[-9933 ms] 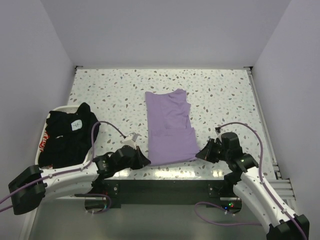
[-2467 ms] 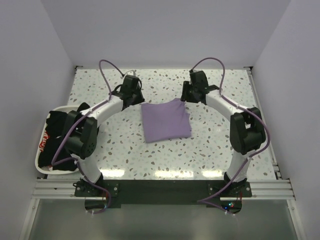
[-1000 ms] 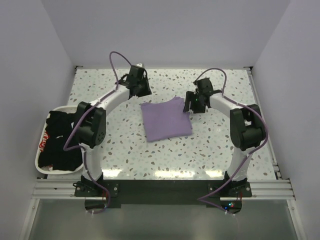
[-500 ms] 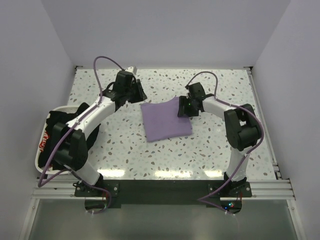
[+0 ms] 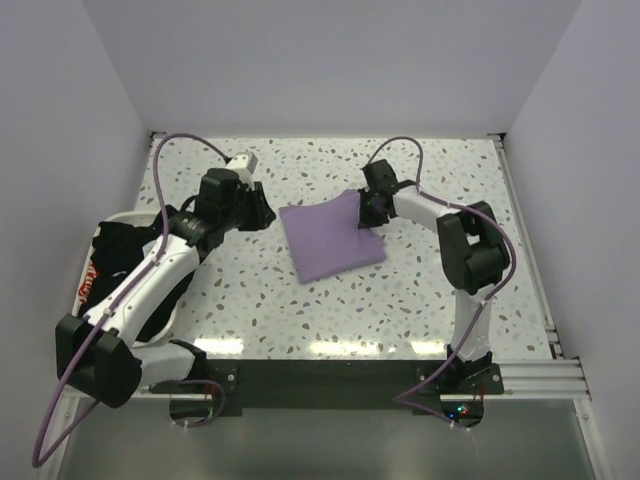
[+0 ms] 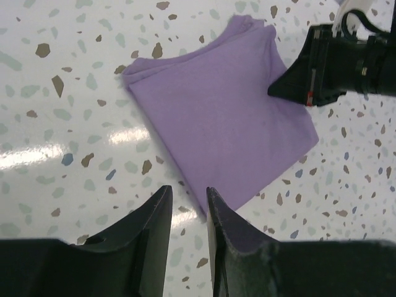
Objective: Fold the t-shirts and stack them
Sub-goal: Neatly place the folded tshirt to the corner
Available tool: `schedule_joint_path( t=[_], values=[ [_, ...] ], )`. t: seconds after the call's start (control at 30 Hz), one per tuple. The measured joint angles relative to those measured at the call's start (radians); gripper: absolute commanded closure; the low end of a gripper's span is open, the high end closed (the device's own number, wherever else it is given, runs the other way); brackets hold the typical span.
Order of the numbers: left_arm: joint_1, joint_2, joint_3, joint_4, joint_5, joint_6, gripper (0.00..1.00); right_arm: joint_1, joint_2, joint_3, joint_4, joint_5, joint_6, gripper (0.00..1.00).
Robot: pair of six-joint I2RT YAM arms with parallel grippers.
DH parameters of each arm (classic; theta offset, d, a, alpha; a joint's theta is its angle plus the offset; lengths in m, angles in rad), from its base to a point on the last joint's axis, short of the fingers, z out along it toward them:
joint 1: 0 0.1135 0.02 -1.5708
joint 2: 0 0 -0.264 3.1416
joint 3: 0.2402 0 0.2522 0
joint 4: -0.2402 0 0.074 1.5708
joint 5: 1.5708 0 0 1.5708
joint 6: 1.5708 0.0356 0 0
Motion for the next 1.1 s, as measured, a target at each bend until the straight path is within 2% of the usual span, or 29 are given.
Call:
schedule_joint_path(
  t=[0.3, 0.73, 0.87, 1.1],
  values=[
    [-0.025, -0.213, -0.16, -0.013, -0.045, 0.051, 0.66, -0.014, 0.171, 0.294, -0.129, 0.263, -0.095, 1.0],
    [-0.042, -0.211, -0.217, -0.011, -0.06, 0.067, 0.67, -0.27, 0.505, 0.827, -0.218, 0.491, -0.274, 1.0],
    [-0.042, -0.203, -0.219, -0.009, -0.068, 0.067, 0.67, -0.338, 0.567, 0.925, -0.217, 0.522, -0.336, 1.0],
    [-0.042, -0.158, -0.228, -0.008, -0.104, 0.071, 0.67, -0.387, 0.588, 0.953, -0.151, 0.548, -0.457, 1.0]
  ],
)
